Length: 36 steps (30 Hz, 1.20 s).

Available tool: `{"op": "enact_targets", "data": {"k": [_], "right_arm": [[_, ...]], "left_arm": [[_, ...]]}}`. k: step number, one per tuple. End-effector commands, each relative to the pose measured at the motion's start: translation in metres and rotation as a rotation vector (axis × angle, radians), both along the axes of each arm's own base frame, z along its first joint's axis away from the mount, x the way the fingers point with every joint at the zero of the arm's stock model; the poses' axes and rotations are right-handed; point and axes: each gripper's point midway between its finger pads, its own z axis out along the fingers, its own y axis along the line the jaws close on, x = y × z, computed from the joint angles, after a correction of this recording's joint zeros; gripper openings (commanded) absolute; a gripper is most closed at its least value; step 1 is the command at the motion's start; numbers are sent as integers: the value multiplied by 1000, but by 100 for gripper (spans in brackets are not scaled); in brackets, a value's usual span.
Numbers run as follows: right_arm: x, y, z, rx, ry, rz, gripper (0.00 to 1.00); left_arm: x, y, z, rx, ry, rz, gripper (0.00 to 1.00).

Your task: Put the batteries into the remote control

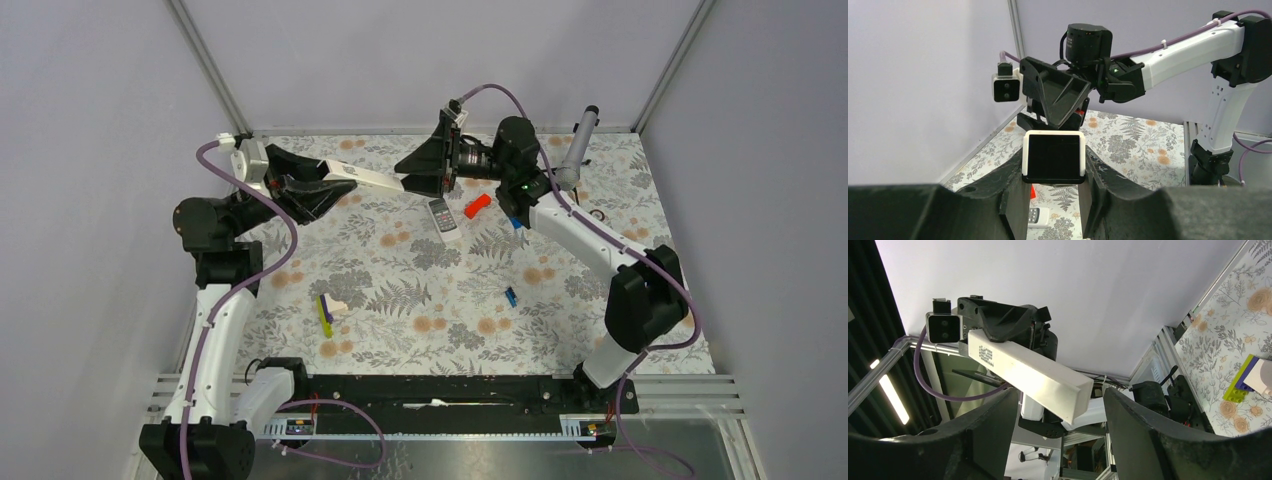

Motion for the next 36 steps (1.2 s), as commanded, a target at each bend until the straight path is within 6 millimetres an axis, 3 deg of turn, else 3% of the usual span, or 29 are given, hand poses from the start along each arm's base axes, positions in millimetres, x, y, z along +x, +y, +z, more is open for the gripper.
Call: {"op": "enact_targets", "data": {"k": [1, 11, 17, 21, 29, 33, 36], "right_arm": [[-6, 0, 10, 28, -48, 35, 70], [-11, 3, 18, 30, -85, 73, 49], [-10, 3, 12, -11, -83, 66, 25], [-7, 2, 12, -19, -92, 46, 15], [6, -6, 11, -17, -104, -23, 8], [10, -12, 17, 20, -138, -65, 0], [10, -15, 23, 42, -157, -85, 0]], "left_arm": [[-3, 1, 15, -21, -72, 11, 0], [3, 1, 6, -1, -53, 17, 0], [8, 2, 6, 6, -55, 34, 0], [10, 3, -1, 27, -41, 47, 0], [15, 6, -20, 75, 2, 79, 0], [17, 7, -30, 79, 31, 95, 0], [20, 10, -42, 66, 60, 125, 0]]}}
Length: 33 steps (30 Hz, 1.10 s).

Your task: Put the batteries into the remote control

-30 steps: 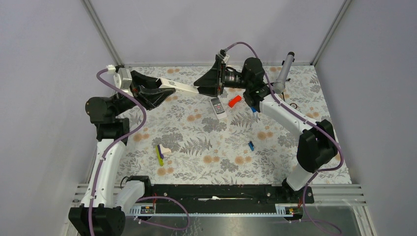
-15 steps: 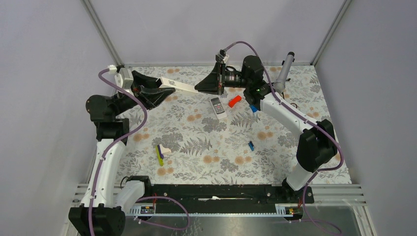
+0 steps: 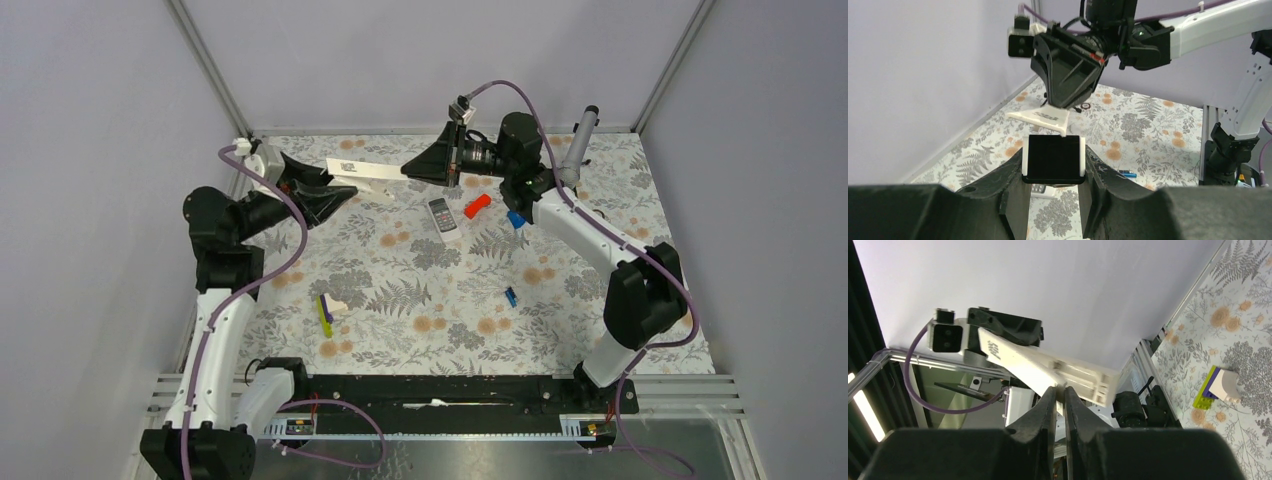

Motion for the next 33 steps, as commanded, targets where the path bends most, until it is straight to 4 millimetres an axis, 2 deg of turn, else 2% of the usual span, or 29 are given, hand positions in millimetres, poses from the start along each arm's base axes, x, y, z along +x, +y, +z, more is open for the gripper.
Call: {"op": "enact_targets", "data": {"k": [1, 11, 15, 16, 21, 23, 25, 28, 33], "right_arm": [[-10, -11, 41, 94, -141, -36, 0], [-8, -36, 53, 152, -159, -142, 0], [-1, -39, 38, 88, -158, -205, 0], [3, -40, 31, 54, -162, -231, 0], [26, -52, -38, -301, -230, -450, 0], [25, -57, -63, -440, -272, -519, 0], [17, -58, -94, -570, -280, -538, 0], [5, -62, -127, -711, -286, -548, 0], [-23, -60, -190, -839, -207, -459, 0]], "left_arm": [[4, 5, -13, -9, 2, 61, 0], [17, 16, -52, -48, 76, 174, 0], [17, 14, -65, -69, 127, 163, 0], [16, 14, -69, -74, 143, 157, 0], [-1, 10, -83, -70, 189, 121, 0], [-6, 10, -83, -56, 190, 126, 0], [-11, 10, -83, -38, 192, 122, 0], [-17, 10, -74, -26, 151, 115, 0], [-16, 12, -69, -3, 119, 131, 0]]}}
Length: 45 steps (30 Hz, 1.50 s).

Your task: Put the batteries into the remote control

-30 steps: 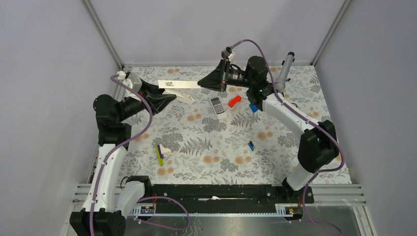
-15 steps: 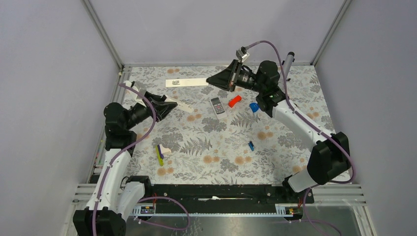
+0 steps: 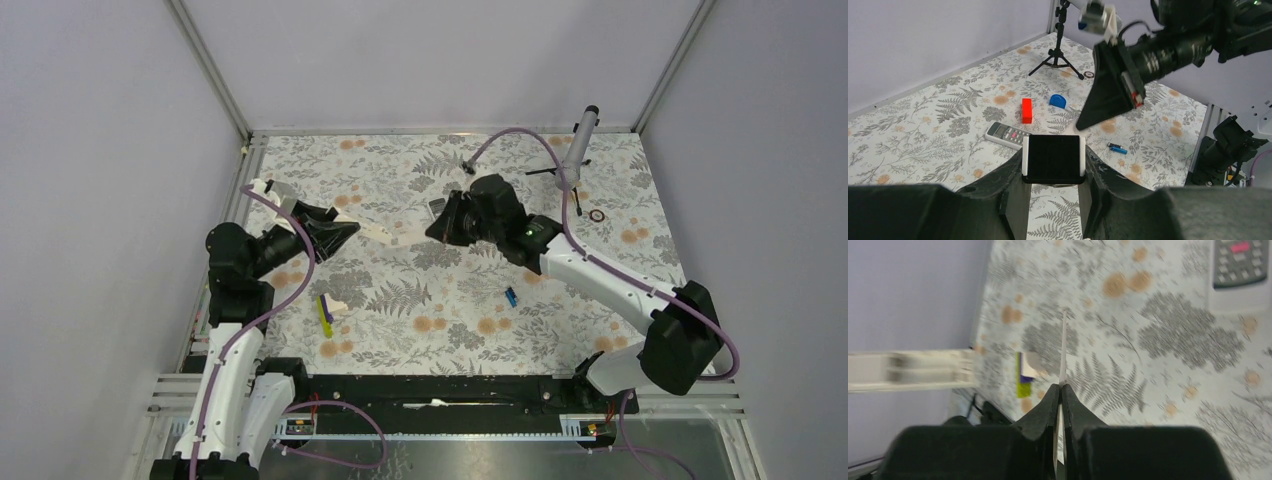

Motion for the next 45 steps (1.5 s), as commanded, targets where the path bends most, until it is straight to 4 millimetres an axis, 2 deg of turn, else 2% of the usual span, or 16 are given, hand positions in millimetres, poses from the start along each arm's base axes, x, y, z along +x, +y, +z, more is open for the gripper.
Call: {"op": "enact_targets", "data": {"k": [1, 4, 7, 9, 12, 15, 17, 18, 20, 23, 26, 28, 33, 37, 40, 45], "right_arm": [[-12, -22, -62, -190, 57, -30, 0], [-26, -17, -95, -217, 130, 22, 0], [-31, -16, -119, -257, 180, 53, 3], [-30, -21, -124, -289, 174, 41, 16], [-23, -29, -116, -337, 113, 40, 36], [-17, -31, -94, -353, 22, 67, 63], [-16, -26, -75, -347, -46, 133, 76], [-19, -21, -64, -335, -90, 191, 79], [-36, -4, -39, -273, -186, 389, 82], [-82, 12, 5, -113, -295, 692, 85], [-111, 17, 48, 34, -378, 825, 89], [-114, 19, 67, 65, -447, 854, 93], [-103, 22, 68, -15, -509, 908, 95], [-109, 31, 66, 9, -490, 977, 91], [-113, 37, 67, 31, -515, 992, 78], [-108, 43, 75, 82, -585, 922, 49]], "left_arm": [[-3, 0, 26, 33, -103, -2, 0], [-3, 0, 29, 25, -102, -6, 0], [-7, -2, 30, 19, -108, -25, 0], [-10, -4, 33, 3, -115, -44, 0], [-13, -9, 40, -27, -122, -87, 0], [-15, -12, 41, -24, -110, -125, 0], [-17, -14, 42, -19, -105, -150, 0], [-18, -15, 43, -18, -105, -163, 0], [-23, -18, 44, -25, -97, -211, 0], [-35, -25, 58, -67, -136, -307, 0], [-46, -38, 62, -89, -99, -426, 0], [-53, -48, 61, -71, -72, -511, 0], [-66, -60, 62, -25, -70, -622, 0], [-65, -62, 72, -34, -97, -619, 0], [-65, -63, 74, -36, -100, -624, 0], [-64, -64, 74, -48, -92, -617, 4]]}}
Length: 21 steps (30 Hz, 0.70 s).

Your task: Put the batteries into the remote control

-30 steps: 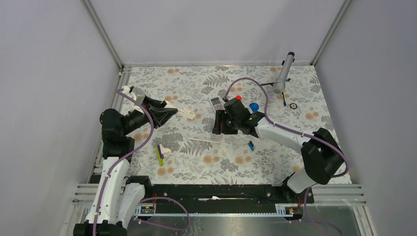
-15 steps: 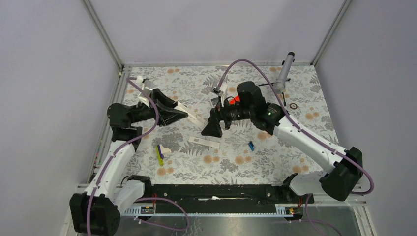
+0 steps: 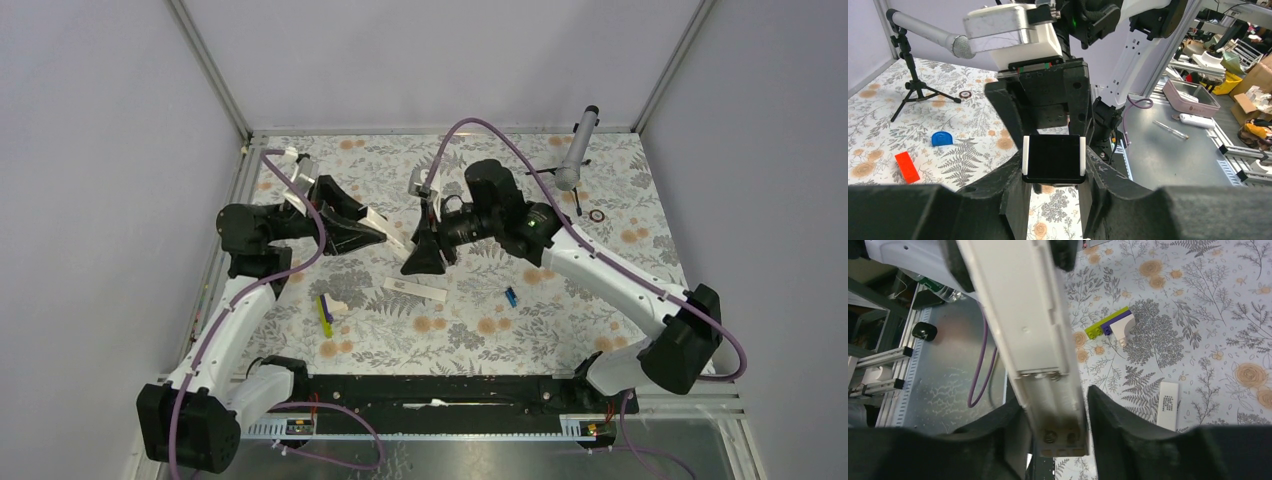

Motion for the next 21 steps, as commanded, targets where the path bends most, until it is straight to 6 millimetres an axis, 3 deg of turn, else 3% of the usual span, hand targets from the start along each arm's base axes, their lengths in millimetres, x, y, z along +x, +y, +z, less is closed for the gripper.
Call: {"op": "enact_targets", "data": {"k": [1, 3, 6, 8, 10, 13, 17, 21], "right_arm": [[5, 8, 24, 121, -75, -29, 44], [9, 10, 26, 138, -83, -53, 36], [19, 16, 34, 179, -113, -92, 25], [32, 18, 30, 169, -122, -158, 22], [50, 19, 23, 136, -146, -259, 22], [76, 19, 6, 46, -208, -414, 21], [100, 21, -18, -100, -262, -557, 18], [122, 16, -23, -133, -257, -728, 14]], "left_arm": [[-7, 0, 18, -23, -85, -6, 7], [-6, 0, 18, -32, -81, 6, 19], [3, 0, 18, -58, -29, 61, 56], [19, 1, 16, -80, 35, 153, 69], [49, 7, 15, -135, 120, 321, 83], [86, 24, 6, -247, 326, 554, 79], [104, 34, -12, -329, 494, 704, 75], [113, 41, -31, -317, 618, 812, 70]]}}
